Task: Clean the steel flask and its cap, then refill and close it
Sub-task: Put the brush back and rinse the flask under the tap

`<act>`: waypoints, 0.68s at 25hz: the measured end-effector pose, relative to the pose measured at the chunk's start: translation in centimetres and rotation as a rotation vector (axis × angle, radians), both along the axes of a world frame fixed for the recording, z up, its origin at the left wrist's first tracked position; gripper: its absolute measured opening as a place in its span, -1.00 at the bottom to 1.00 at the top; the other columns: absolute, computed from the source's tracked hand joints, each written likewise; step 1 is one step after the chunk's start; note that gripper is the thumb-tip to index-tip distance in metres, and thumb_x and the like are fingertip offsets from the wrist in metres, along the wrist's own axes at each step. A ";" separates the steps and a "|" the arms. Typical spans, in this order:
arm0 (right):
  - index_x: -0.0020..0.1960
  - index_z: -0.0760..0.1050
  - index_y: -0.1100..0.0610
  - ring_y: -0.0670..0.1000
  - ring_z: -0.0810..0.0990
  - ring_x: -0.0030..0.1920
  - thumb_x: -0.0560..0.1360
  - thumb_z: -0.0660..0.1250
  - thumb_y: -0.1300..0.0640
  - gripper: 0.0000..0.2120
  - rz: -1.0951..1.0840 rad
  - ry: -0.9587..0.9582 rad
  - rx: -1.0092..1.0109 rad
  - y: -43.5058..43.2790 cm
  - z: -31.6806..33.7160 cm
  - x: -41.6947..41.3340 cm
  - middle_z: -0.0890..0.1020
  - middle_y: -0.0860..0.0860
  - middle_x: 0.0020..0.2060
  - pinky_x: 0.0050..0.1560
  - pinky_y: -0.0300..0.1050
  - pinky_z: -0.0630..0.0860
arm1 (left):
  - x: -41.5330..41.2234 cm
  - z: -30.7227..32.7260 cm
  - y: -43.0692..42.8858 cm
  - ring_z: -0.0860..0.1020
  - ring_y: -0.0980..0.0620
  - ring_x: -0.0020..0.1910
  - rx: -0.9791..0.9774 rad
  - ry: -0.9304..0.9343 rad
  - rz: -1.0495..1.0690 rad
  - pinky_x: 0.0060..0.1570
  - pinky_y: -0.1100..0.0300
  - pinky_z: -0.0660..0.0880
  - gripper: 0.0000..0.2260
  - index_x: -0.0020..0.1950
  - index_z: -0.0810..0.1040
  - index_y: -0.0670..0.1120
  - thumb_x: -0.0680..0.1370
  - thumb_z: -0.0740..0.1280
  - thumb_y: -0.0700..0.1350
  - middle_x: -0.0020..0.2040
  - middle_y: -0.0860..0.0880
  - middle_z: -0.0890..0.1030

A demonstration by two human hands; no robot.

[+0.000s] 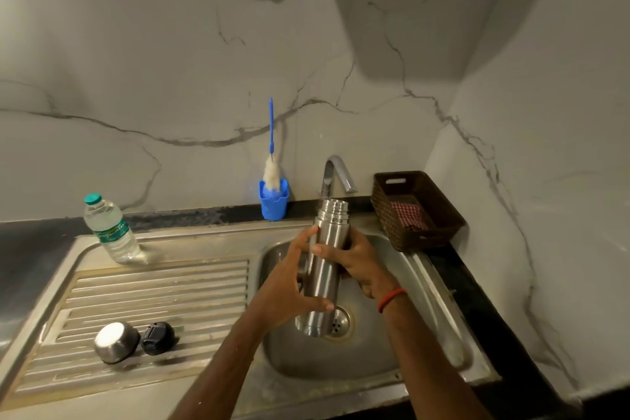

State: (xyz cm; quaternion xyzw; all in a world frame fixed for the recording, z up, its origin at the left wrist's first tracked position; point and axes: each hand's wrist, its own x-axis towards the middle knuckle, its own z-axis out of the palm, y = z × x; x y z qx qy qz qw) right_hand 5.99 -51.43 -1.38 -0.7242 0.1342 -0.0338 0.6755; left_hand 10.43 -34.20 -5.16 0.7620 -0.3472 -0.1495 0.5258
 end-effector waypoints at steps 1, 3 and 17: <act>0.21 0.43 -0.20 -0.05 0.70 0.01 0.35 0.60 0.06 -0.46 -0.033 0.004 -0.004 -0.1 -0.3 0.0 0.65 -0.08 0.10 -0.11 -0.12 0.65 | 0.2 -0.2 -0.2 0.41 0.39 0.32 -0.003 0.022 0.011 0.10 0.35 0.57 0.04 0.56 0.03 0.34 0.33 0.66 -0.04 0.36 0.52 0.22; 0.25 0.43 -0.20 -0.07 0.68 0.03 0.32 0.63 0.05 -0.40 -0.093 0.011 -0.042 -0.7 -1.3 -0.2 0.64 -0.10 0.11 -0.09 -0.12 0.65 | 0.6 -0.9 -0.5 0.58 0.19 0.22 -0.022 0.100 0.055 0.08 0.15 0.64 -0.14 0.50 0.22 0.30 0.37 0.63 -0.06 0.34 0.29 0.44; 0.23 0.41 -0.10 -0.12 0.63 -0.01 0.15 0.64 -0.19 -0.26 -0.152 0.149 -0.463 -6.5 -5.9 0.7 0.64 -0.15 0.00 0.01 -0.08 0.62 | 5.9 -0.9 -6.6 0.63 0.19 -0.02 0.228 0.056 0.277 0.08 0.25 0.56 -0.81 0.12 0.62 0.03 0.52 0.49 -0.11 -0.02 0.10 0.67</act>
